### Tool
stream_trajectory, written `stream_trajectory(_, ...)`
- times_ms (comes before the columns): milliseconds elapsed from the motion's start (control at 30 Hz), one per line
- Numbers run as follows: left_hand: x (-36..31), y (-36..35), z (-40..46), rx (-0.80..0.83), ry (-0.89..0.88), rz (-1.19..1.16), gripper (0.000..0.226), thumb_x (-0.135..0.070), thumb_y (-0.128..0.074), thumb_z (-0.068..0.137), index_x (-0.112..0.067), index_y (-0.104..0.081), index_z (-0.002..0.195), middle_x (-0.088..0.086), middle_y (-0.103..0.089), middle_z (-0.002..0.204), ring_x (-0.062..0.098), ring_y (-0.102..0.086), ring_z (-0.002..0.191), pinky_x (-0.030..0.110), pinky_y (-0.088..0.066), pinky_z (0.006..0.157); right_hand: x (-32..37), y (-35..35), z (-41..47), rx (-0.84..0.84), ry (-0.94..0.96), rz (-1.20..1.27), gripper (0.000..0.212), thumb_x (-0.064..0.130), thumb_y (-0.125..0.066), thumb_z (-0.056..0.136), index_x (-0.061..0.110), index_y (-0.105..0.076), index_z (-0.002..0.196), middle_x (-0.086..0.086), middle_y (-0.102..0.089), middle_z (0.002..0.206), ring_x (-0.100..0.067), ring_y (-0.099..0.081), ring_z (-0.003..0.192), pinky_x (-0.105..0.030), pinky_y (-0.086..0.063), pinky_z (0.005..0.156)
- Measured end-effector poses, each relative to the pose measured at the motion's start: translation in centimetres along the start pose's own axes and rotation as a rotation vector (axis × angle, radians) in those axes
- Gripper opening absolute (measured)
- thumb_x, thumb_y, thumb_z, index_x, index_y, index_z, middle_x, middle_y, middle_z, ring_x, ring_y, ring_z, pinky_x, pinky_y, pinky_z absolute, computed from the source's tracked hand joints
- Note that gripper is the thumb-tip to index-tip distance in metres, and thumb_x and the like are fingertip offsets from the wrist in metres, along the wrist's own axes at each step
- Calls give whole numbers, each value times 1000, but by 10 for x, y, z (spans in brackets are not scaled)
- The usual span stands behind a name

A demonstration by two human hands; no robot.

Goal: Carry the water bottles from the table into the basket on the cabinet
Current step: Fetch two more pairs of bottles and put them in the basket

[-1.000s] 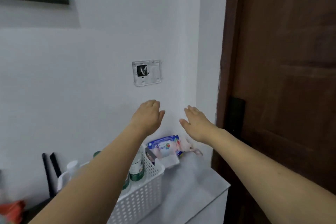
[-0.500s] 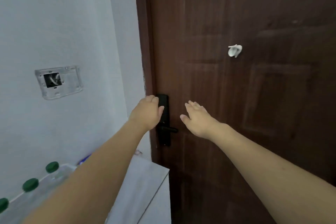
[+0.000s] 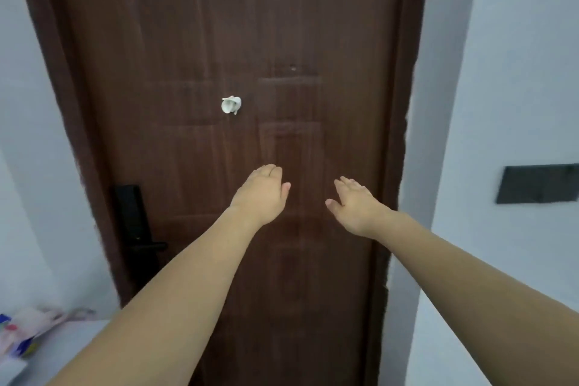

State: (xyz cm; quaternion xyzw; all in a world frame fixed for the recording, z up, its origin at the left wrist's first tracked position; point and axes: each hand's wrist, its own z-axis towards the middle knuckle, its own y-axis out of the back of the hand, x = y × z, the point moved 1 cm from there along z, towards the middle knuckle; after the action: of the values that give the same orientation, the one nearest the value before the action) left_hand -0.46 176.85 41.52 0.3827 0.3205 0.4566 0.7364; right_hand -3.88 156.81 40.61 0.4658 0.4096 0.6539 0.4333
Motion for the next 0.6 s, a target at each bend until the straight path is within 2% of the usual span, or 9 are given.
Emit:
stream_trajectory(100, -61, -15, 13, -2, -103, -51, 51, -33, -39, 104, -4, -39, 145, 13, -39, 153, 28, -33, 142, 43, -33, 114, -45, 22, -32, -35, -91, -19, 63, 39, -32, 102, 6, -13, 153, -12, -10, 162, -26, -7, 149, -38, -8, 120)
stream_trajectory(200, -136, -27, 24, -43, -264, -120, 46, -30, -41, 103, -4, -44, 142, 12, -45, 147, 28, -40, 136, 40, -35, 108, -94, 48, -75, -67, -214, -57, 61, 36, -32, 102, 2, -18, 151, -17, -17, 160, -31, -14, 147, -39, -12, 119)
stream_trajectory(300, -214, -40, 29, -37, -405, -229, 35, -27, -41, 103, -5, -52, 127, 11, -55, 132, 26, -50, 119, 37, -41, 94, -144, 70, -124, -98, -350, -86, 53, 33, -33, 102, 1, -30, 144, -16, -31, 152, -33, -24, 142, -41, -21, 115)
stream_trajectory(333, -240, -44, 29, -20, -443, -255, 32, -26, -39, 103, -5, -53, 123, 11, -56, 127, 26, -51, 114, 36, -42, 91, -160, 76, -141, -103, -399, -93, 53, 33, -32, 102, 1, -30, 144, -15, -30, 153, -32, -23, 143, -41, -20, 115)
stream_trajectory(400, -292, -53, 26, -2, -533, -294, 35, -26, -38, 104, -4, -51, 128, 11, -54, 130, 27, -50, 118, 37, -40, 98, -190, 90, -177, -111, -504, -113, 57, 34, -30, 102, 1, -22, 149, -14, -20, 158, -30, -15, 146, -39, -15, 117)
stream_trajectory(467, -341, -61, 19, 16, -602, -356, 42, -27, -37, 104, -3, -45, 138, 11, -48, 142, 28, -43, 129, 37, -35, 107, -216, 103, -214, -126, -602, -137, 58, 34, -30, 103, 1, -19, 150, -15, -17, 159, -28, -14, 146, -38, -13, 117)
stream_trajectory(600, -433, -72, -1, 79, -752, -442, 46, -30, -35, 105, -4, -41, 142, 11, -41, 150, 25, -35, 138, 34, -29, 111, -257, 128, -292, -177, -794, -159, 51, 31, -32, 102, -1, -30, 142, -17, -30, 152, -30, -22, 141, -38, -17, 113)
